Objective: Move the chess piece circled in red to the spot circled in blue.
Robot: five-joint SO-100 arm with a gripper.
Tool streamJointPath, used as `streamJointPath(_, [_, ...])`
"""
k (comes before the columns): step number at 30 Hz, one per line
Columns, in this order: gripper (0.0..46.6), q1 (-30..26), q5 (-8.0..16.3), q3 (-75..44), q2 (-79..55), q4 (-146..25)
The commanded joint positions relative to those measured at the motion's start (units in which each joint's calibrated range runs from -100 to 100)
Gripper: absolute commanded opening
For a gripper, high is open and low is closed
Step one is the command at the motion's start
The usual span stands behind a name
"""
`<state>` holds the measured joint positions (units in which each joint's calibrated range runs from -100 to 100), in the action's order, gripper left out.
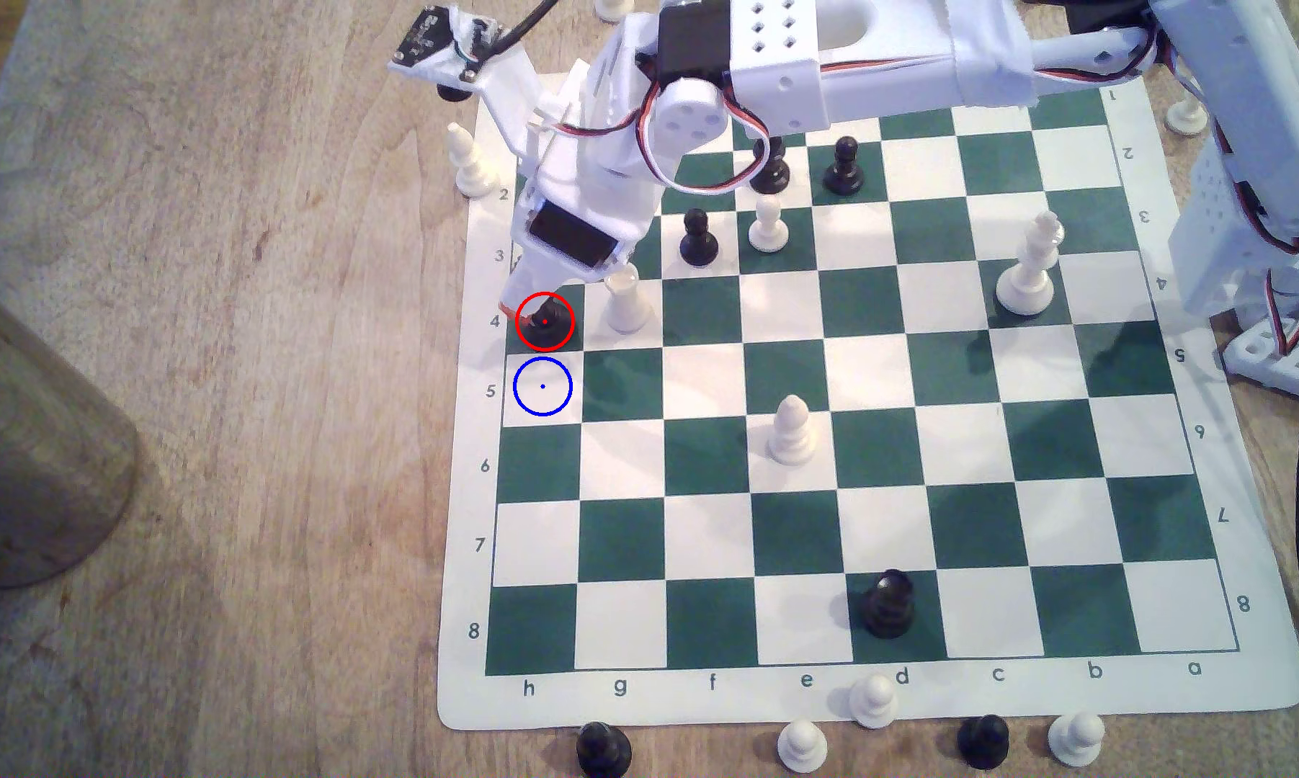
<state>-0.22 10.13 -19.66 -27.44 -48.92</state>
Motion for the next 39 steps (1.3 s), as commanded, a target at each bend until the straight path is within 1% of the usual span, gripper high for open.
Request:
streamJointPath(1, [13.8,-0.4,0.1,-5.3,1.8,0.4])
streamJointPath(8, [12.8,-0.8,0.1,-6.1,1.4,0.3])
streamJointPath(10, [11.8,-0.9,0.1,-6.5,1.4,0.2])
streamJointPath(11, [8.9,-0.9,0.1,-6.6,1.3,-0.1])
streamJointPath(14, [5.4,-0.9,0.0,-6.6,1.3,-0.6])
streamJointPath(17, [3.7,-0.9,0.0,-6.6,1.3,-0.8])
streamJointPath(19, [1.5,-1.1,0.0,-6.8,1.3,-0.8])
streamJointPath(21, [0.5,-1.2,0.0,-7.2,1.3,-0.8])
streamJointPath(25, [0.2,-1.4,0.1,-7.7,1.8,-0.7])
streamJointPath(31, [0.2,-2.1,0.1,-7.5,7.1,-0.7])
streamJointPath(34, [0.2,-3.6,0.2,-5.9,10.3,-1.4])
streamJointPath(39, [0.2,-5.5,0.2,-6.8,10.5,-1.7])
